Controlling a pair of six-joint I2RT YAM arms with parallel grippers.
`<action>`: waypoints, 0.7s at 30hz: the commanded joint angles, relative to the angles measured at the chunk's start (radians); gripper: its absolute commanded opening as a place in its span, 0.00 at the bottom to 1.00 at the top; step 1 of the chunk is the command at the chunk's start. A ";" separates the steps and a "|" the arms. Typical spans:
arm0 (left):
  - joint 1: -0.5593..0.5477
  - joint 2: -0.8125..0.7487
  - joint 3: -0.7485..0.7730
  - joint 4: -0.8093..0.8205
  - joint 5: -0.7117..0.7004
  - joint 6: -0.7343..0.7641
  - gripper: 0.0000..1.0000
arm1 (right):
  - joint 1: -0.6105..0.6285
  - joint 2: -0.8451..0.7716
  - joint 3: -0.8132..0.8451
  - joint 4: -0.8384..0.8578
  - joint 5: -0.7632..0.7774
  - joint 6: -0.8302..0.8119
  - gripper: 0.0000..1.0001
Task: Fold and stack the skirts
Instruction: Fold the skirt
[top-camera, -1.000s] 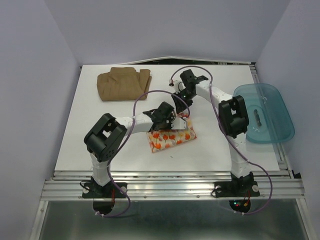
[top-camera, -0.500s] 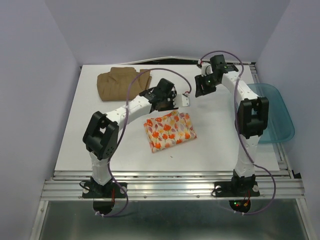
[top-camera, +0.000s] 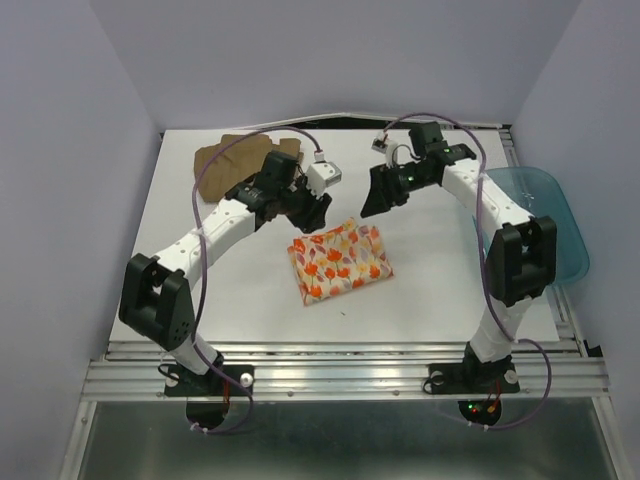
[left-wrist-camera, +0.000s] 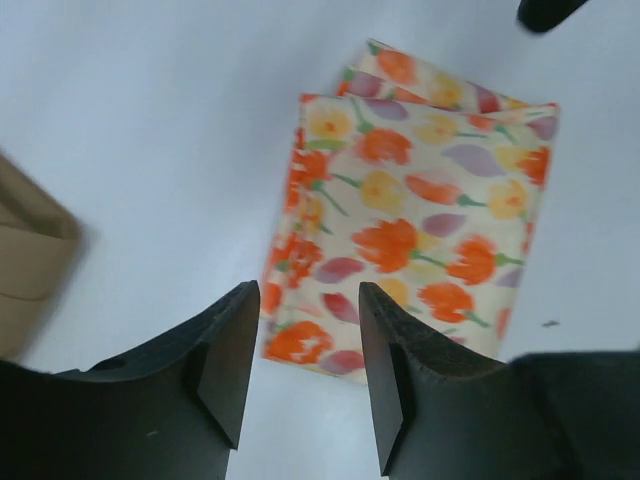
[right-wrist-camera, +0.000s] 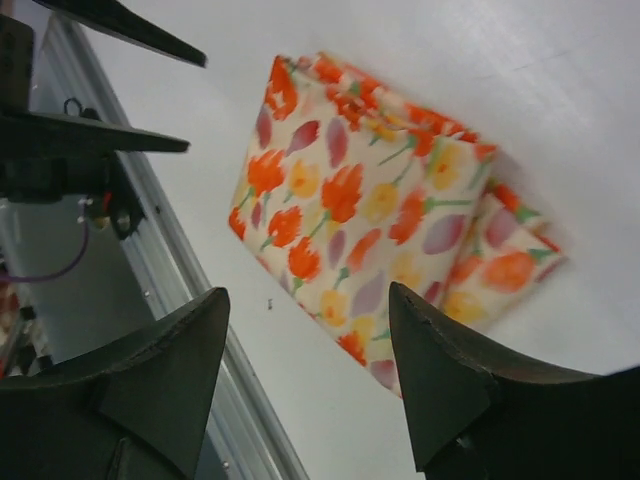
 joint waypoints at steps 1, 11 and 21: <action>0.002 -0.038 -0.195 0.199 0.235 -0.354 0.53 | 0.086 0.028 -0.125 0.025 -0.177 0.036 0.70; 0.204 0.242 -0.306 0.330 0.439 -0.468 0.42 | 0.086 0.203 -0.211 0.146 -0.024 0.064 0.62; 0.212 0.396 -0.018 0.275 0.381 -0.393 0.45 | 0.018 0.193 -0.299 0.269 0.185 0.142 0.52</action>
